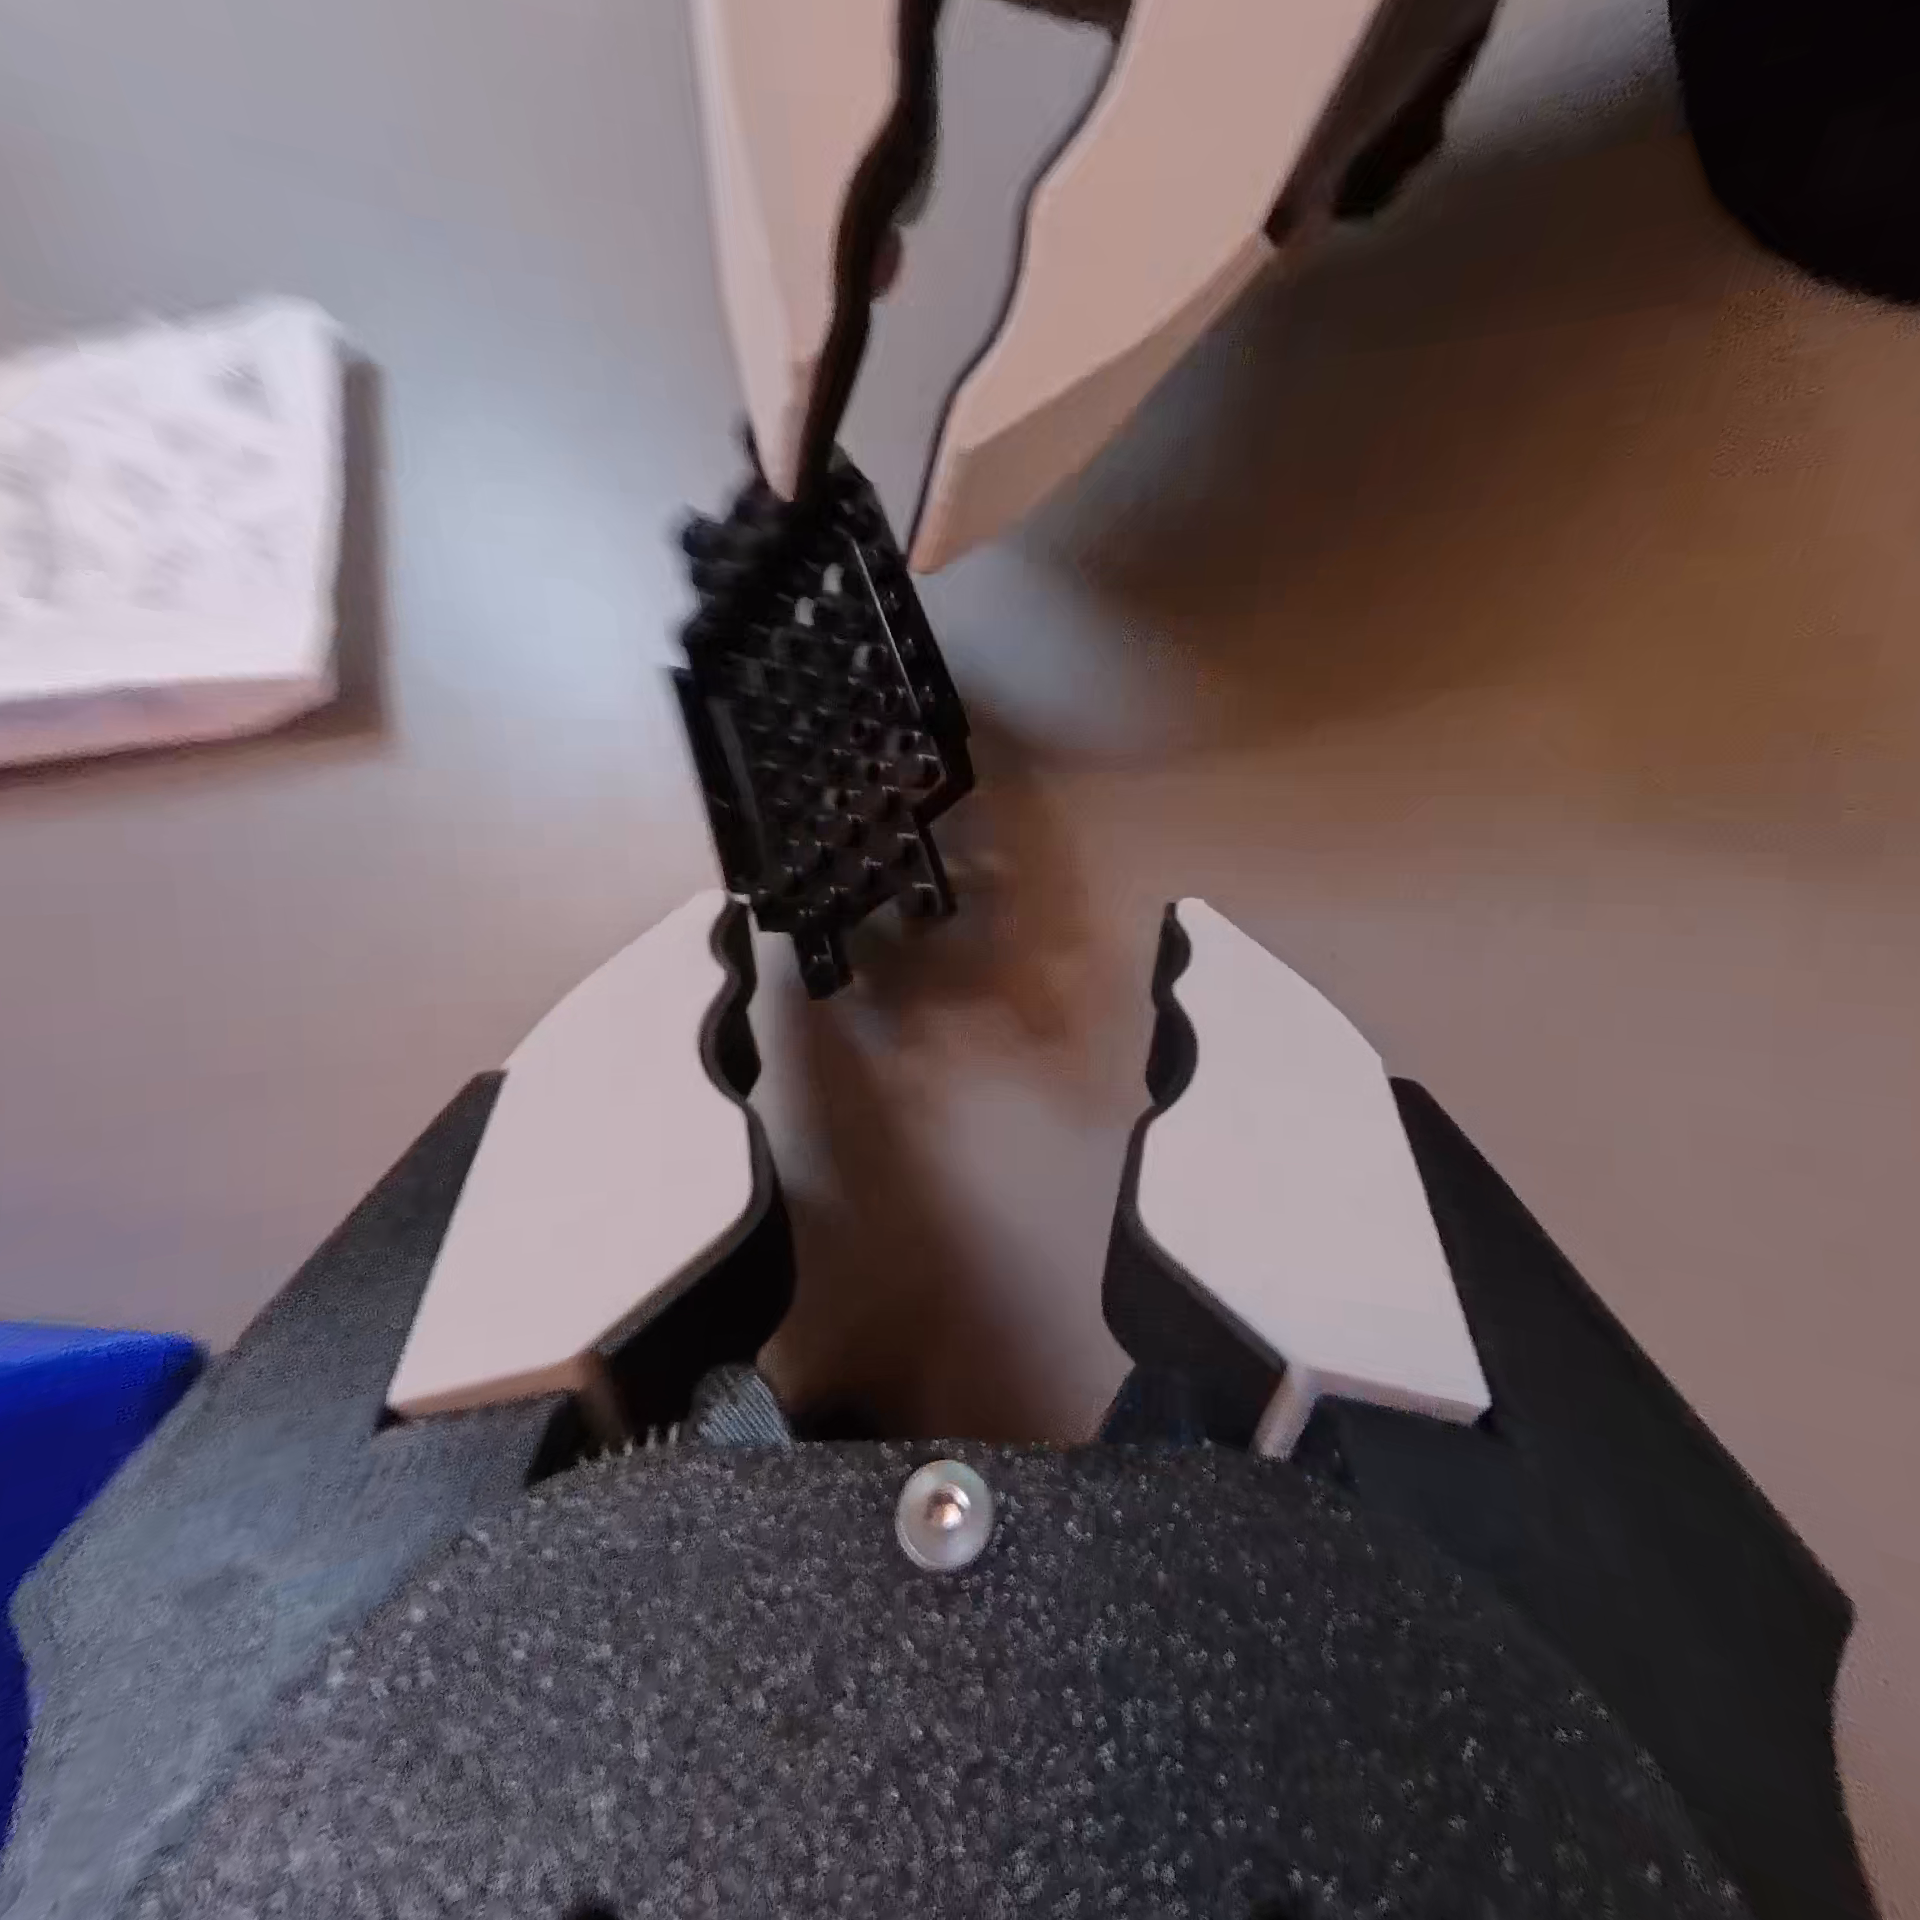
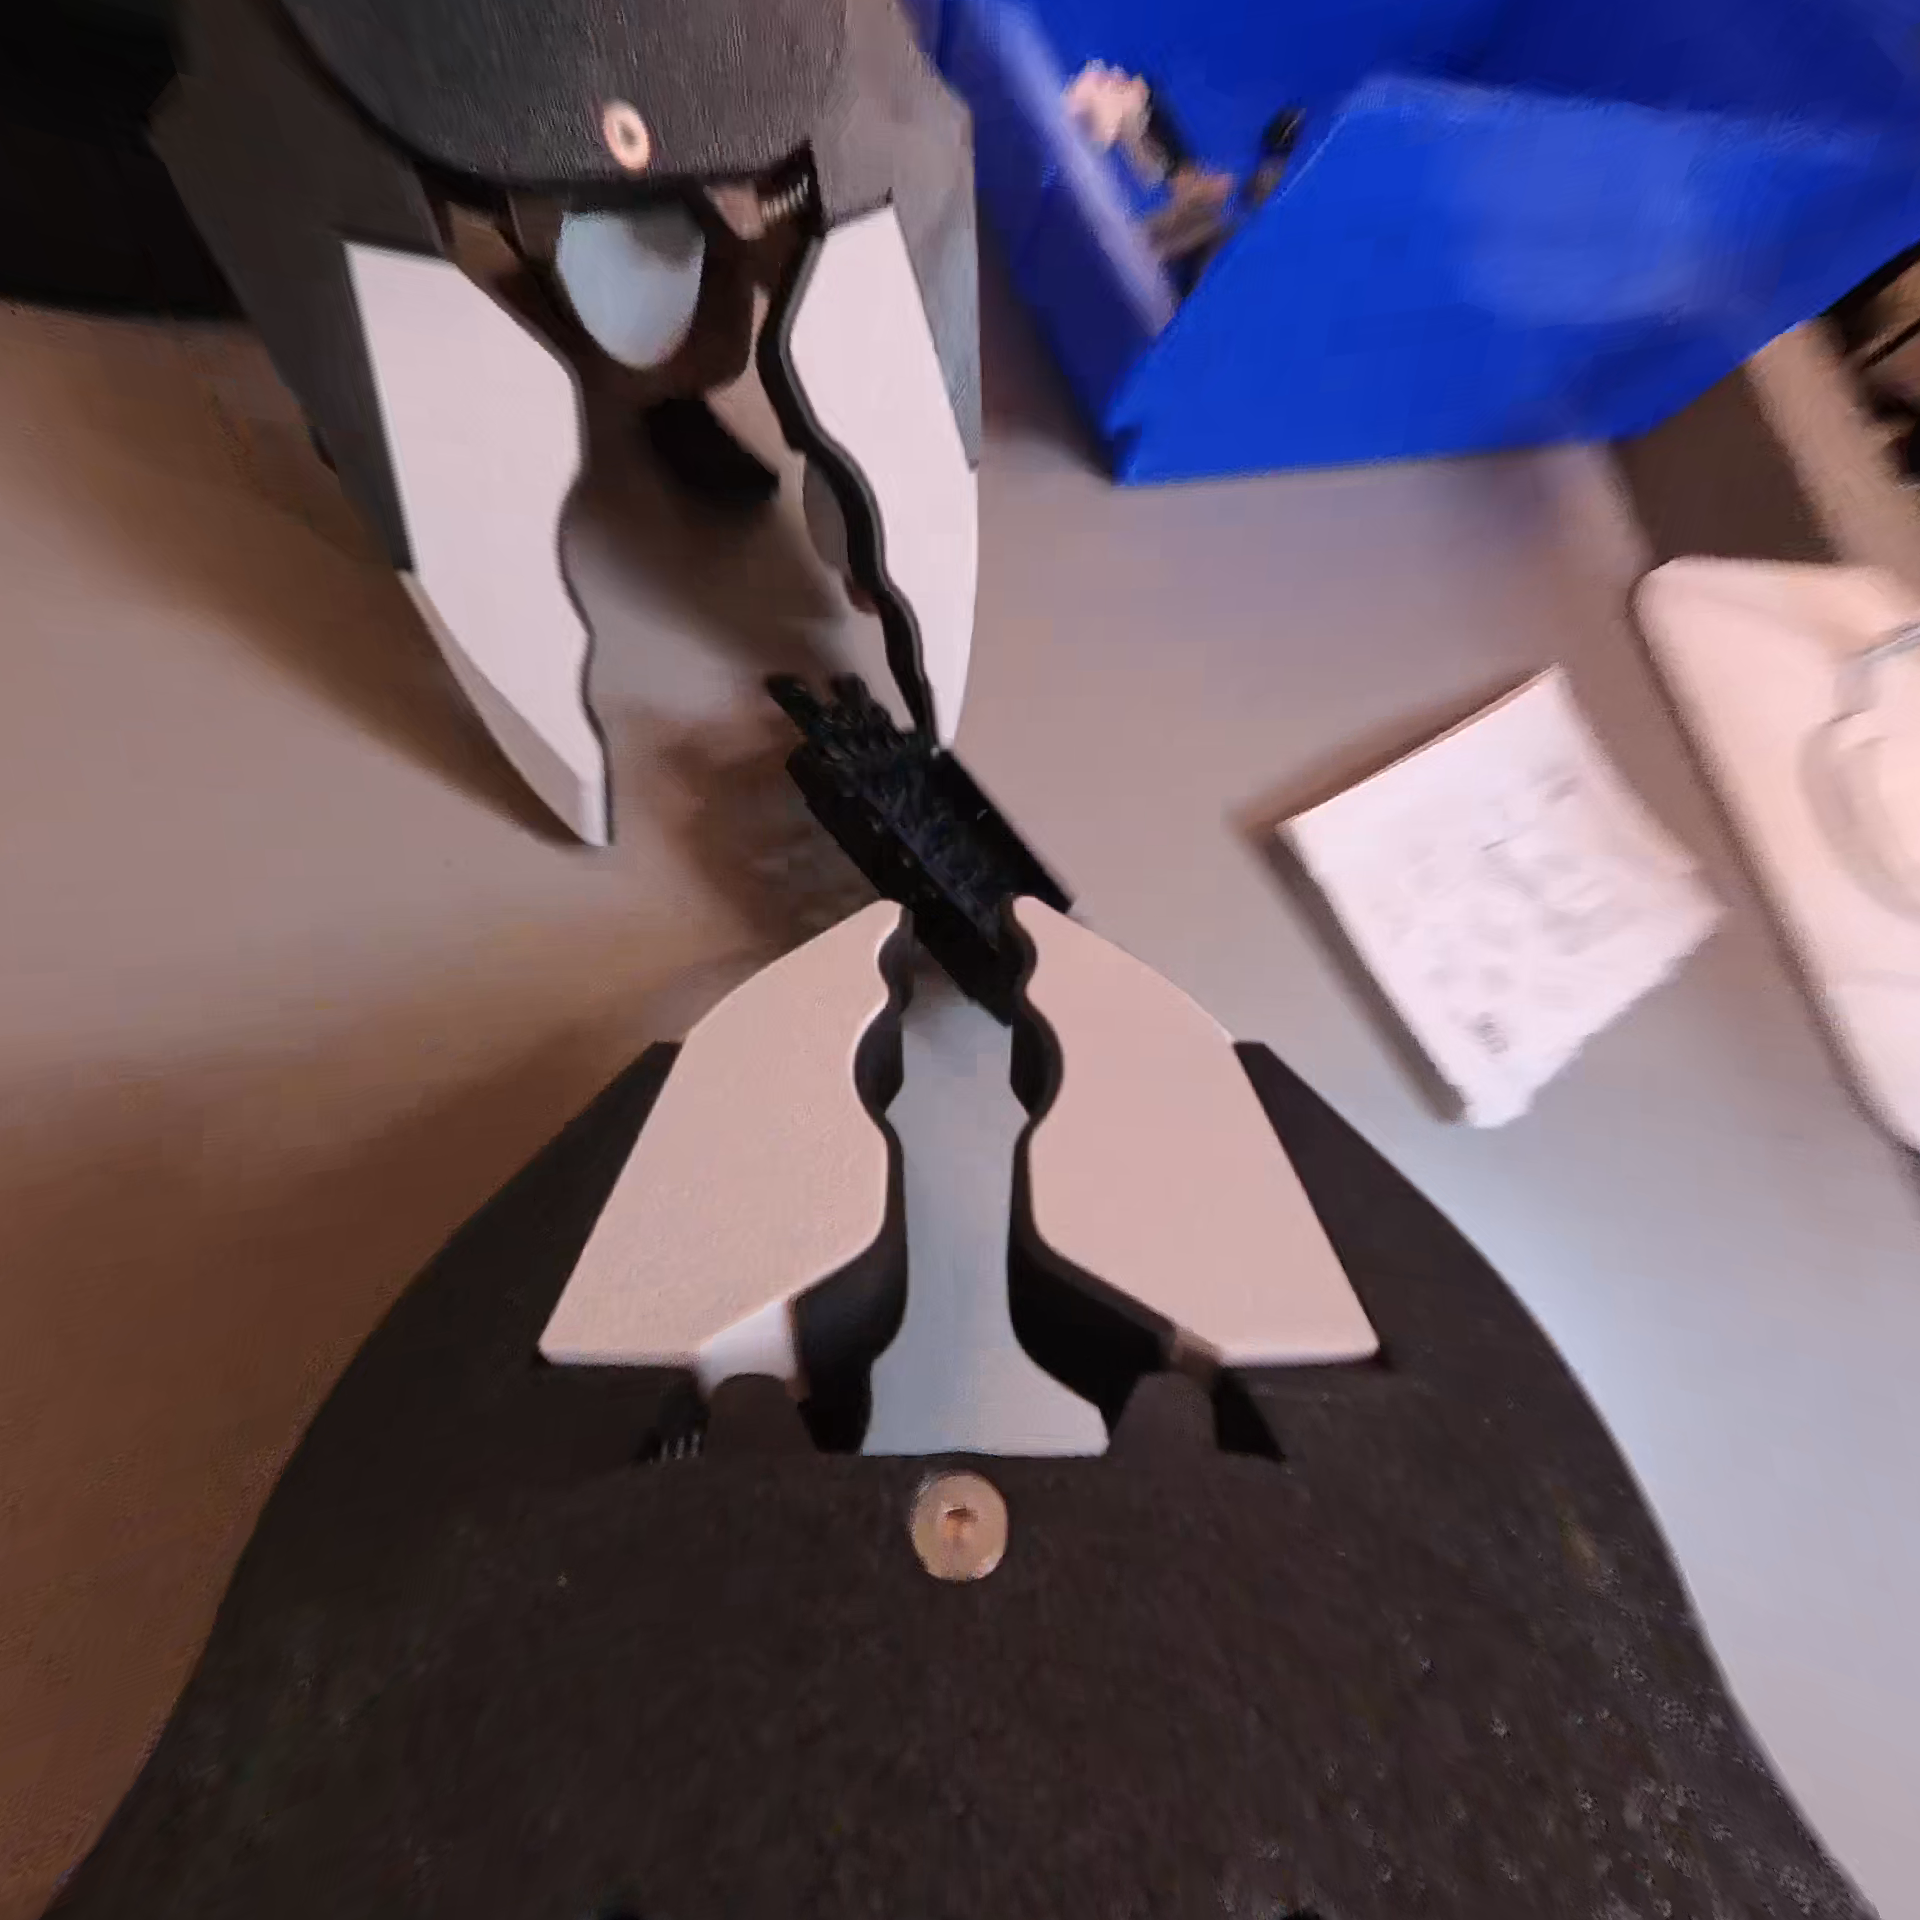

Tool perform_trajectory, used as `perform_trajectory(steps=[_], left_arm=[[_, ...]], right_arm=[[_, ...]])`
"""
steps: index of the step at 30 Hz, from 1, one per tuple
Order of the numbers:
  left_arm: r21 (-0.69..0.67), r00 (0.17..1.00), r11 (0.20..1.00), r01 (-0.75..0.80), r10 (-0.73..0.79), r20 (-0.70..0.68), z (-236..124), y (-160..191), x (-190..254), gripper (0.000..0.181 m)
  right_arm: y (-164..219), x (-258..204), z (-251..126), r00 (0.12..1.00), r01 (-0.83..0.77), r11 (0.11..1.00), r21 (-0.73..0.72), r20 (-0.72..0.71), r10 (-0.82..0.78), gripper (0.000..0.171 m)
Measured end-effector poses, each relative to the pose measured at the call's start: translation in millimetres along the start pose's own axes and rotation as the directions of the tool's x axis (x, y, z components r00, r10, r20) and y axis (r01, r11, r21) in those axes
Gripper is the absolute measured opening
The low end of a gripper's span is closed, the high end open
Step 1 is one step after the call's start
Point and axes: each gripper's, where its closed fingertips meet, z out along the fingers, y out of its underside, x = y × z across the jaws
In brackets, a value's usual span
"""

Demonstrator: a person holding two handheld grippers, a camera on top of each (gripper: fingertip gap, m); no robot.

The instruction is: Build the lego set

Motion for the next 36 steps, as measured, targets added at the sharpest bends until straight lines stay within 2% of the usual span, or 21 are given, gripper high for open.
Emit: perform_trajectory(steps=[3,6,10,14,17,20,23,25,27,29,31,33,34,36], left_arm=[[0.139,0.998,0.990,0.022,-0.031,0.060,-10.8,-18.1,-17.9,0.054],[0.107,0.994,0.990,0.089,-0.095,0.051,-9.5,-8.5,-25.9,0.054],[0.040,0.995,0.999,0.016,-0.020,0.099,-3.5,1.6,-27.0,0.050],[0.012,0.995,0.996,0.087,-0.087,0.045,9.8,0.0,-23.0,0.051],[-0.028,0.992,0.993,0.115,-0.114,0.048,13.1,-2.7,-28.3,0.034],[-0.042,0.994,0.997,0.059,-0.055,0.093,13.4,-4.6,-32.0,0.033],[-0.001,0.975,0.999,-0.046,0.045,0.217,3.5,-14.7,-44.0,0.034],[0.054,0.924,0.992,-0.117,0.089,0.371,-16.4,-29.8,-62.8,0.034],[0.096,0.823,0.970,-0.223,0.134,0.551,-46.6,-48.8,-82.7,0.034],[0.152,0.738,0.940,-0.304,0.131,0.663,-74.8,-68.1,-90.7,0.034],[0.152,0.646,0.910,-0.386,0.149,0.749,-96.4,-82.0,-92.4,0.034],[0.124,0.576,0.889,-0.441,0.174,0.799,-107.5,-91.8,-88.1,0.034],[0.103,0.547,0.883,-0.458,0.189,0.816,-109.9,-95.4,-85.0,0.034],[0.033,0.477,0.868,-0.496,0.240,0.845,-111.0,-100.8,-78.6,0.034]], right_arm=[[-18.2,5.3,-11.1,0.996,0.054,0.997,0.048,-0.075,-0.051,0.015],[-11.0,0.6,-9.2,0.997,0.055,0.998,0.015,-0.049,-0.054,0.015],[4.9,1.3,-9.3,1.000,0.026,0.999,-0.040,-0.006,-0.026,0.027],[12.0,3.2,-8.0,1.000,0.028,0.997,-0.074,-0.010,-0.028,0.029],[10.0,7.0,-11.2,0.999,0.020,0.997,-0.068,-0.027,-0.022,0.029],[7.3,10.0,-15.2,0.999,0.011,0.999,-0.051,-0.042,-0.013,0.029],[3.5,18.9,-21.9,0.996,-0.020,0.999,-0.025,-0.084,0.018,0.029],[-1.1,27.7,-28.5,0.989,-0.100,0.995,0.004,-0.108,0.099,0.029],[-10.4,35.5,-34.8,0.968,-0.211,0.976,0.056,-0.124,0.216,0.025],[-21.5,40.4,-35.0,0.935,-0.309,0.944,0.112,-0.147,0.323,0.021],[-26.8,38.0,-25.3,0.893,-0.405,0.905,0.129,-0.154,0.422,0.019],[-31.0,35.4,-12.6,0.854,-0.462,0.874,0.154,-0.188,0.485,0.007],[-34.3,35.8,-7.7,0.836,-0.474,0.862,0.183,-0.216,0.505,0.000],[-44.9,36.0,-2.0,0.815,-0.461,0.851,0.250,-0.261,0.518,0.000]])
